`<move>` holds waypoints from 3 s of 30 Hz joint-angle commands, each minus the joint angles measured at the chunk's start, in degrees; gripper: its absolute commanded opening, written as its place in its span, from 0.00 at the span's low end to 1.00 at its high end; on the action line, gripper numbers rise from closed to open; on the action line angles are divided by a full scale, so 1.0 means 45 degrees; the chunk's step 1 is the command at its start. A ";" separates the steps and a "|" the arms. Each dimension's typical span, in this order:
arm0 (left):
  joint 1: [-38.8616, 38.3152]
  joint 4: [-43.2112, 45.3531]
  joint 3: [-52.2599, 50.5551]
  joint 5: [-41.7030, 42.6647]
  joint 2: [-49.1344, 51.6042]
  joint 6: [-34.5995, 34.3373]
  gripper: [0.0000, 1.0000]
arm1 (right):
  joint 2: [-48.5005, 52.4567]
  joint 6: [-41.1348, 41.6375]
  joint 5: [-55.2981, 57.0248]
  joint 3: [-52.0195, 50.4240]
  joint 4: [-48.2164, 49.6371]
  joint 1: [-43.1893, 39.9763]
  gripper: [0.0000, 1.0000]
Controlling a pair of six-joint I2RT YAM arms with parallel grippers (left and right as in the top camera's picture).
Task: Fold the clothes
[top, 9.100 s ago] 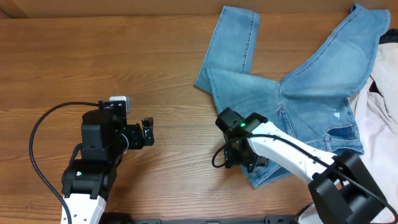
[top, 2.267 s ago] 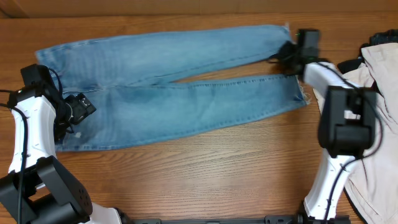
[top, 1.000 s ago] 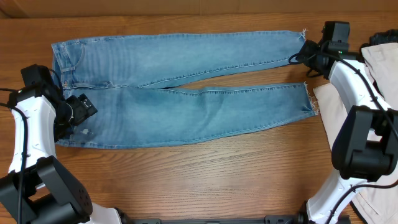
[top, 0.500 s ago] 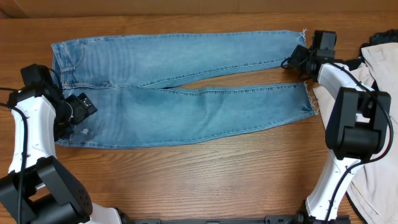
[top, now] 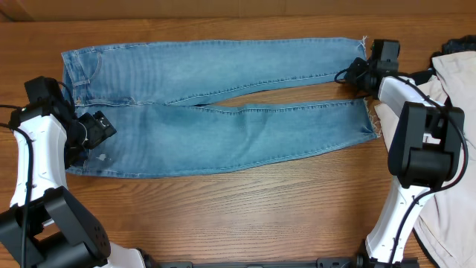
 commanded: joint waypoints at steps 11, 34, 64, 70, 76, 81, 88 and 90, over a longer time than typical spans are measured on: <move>-0.0073 0.0151 0.0000 -0.1316 0.0039 0.0534 1.00 | 0.0068 0.0971 0.1637 -0.0219 -0.8072 -0.0097 0.04; 0.0160 0.3225 0.0000 0.2735 0.1676 0.3021 0.68 | -0.0102 0.1253 0.0869 -0.1613 -1.0302 0.0257 0.04; 0.2565 0.1287 -0.0117 -0.1292 0.4469 0.0588 0.76 | -0.0102 0.0869 0.0801 -0.1608 -1.0122 0.0243 0.04; 0.2152 0.1671 -0.0107 -0.0291 0.4255 0.0612 0.81 | -0.0102 0.0869 0.0797 -0.1608 -1.0647 0.0243 0.04; 0.1991 0.1870 -0.0102 -0.0165 0.3424 0.0631 0.83 | -0.0272 0.0850 0.0801 -0.1593 -1.0754 0.0243 0.04; 0.1991 0.1977 -0.0078 0.0379 0.1880 0.0588 0.91 | -0.1496 0.0578 0.0792 -0.1073 -1.0783 0.0243 0.27; 0.1987 0.1491 -0.0078 0.0826 -0.1253 0.0588 1.00 | -0.4813 0.0573 0.0806 -0.0539 -1.1463 0.0243 0.30; 0.1987 0.0991 -0.0078 0.0826 -0.2127 0.0578 1.00 | -0.6067 0.0641 0.0801 -0.0539 -1.1939 0.0243 0.30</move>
